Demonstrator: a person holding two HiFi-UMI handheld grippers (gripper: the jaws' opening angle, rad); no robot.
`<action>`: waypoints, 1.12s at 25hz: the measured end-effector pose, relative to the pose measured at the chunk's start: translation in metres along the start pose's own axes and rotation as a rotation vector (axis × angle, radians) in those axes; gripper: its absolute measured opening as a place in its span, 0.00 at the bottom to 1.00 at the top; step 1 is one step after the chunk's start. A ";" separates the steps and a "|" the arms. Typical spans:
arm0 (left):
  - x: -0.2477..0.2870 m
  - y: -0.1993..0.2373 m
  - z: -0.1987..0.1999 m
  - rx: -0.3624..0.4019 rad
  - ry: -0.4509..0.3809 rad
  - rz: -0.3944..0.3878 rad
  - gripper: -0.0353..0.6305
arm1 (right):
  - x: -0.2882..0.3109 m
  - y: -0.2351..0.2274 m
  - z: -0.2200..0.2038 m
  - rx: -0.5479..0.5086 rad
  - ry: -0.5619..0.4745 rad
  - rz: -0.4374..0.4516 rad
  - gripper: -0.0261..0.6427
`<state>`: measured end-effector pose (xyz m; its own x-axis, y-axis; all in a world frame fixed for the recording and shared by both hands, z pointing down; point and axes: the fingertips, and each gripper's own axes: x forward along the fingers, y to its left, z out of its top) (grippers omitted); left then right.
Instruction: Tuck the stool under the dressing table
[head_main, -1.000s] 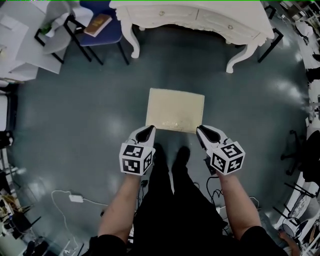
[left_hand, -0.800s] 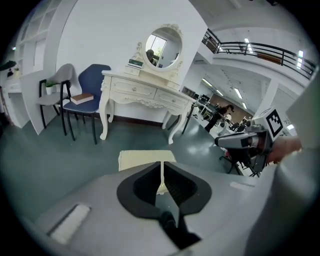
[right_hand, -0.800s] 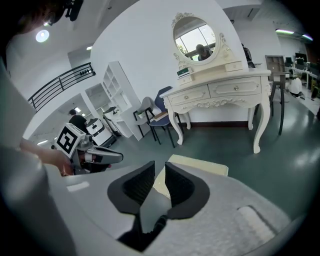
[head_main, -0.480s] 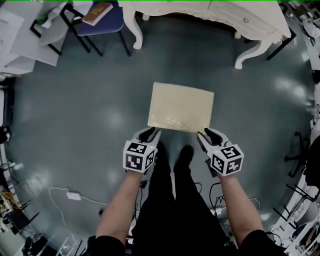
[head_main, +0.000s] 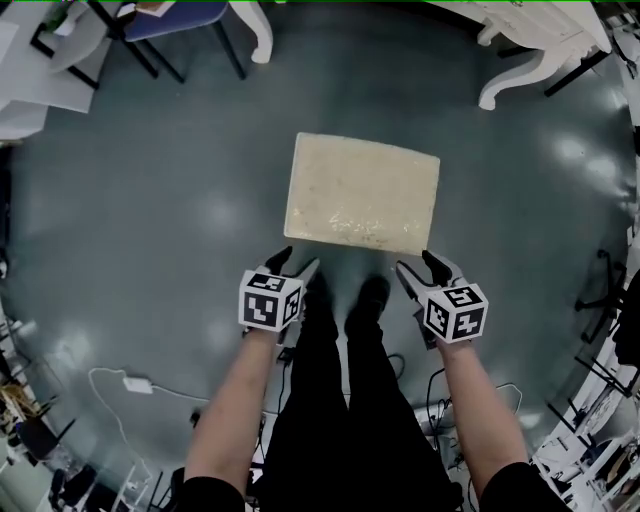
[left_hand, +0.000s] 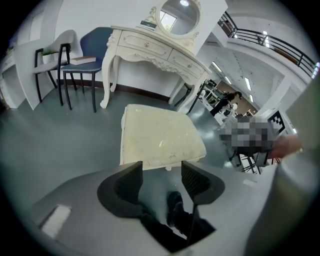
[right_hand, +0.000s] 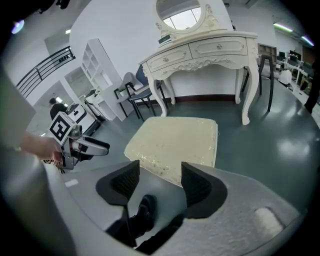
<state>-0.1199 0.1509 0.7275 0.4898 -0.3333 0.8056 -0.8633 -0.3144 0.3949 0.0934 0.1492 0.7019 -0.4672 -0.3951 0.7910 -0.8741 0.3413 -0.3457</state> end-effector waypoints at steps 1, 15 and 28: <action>0.007 0.005 -0.008 -0.004 0.015 0.004 0.46 | 0.004 -0.005 -0.006 0.007 0.003 -0.010 0.44; 0.074 0.066 -0.030 0.055 0.095 0.112 0.57 | 0.069 -0.075 -0.051 -0.006 0.050 -0.172 0.50; 0.088 0.067 -0.028 0.094 0.155 0.144 0.55 | 0.077 -0.080 -0.049 -0.060 0.066 -0.157 0.46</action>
<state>-0.1386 0.1255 0.8371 0.3318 -0.2424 0.9117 -0.9042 -0.3574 0.2340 0.1340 0.1330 0.8156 -0.3137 -0.3911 0.8652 -0.9253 0.3306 -0.1861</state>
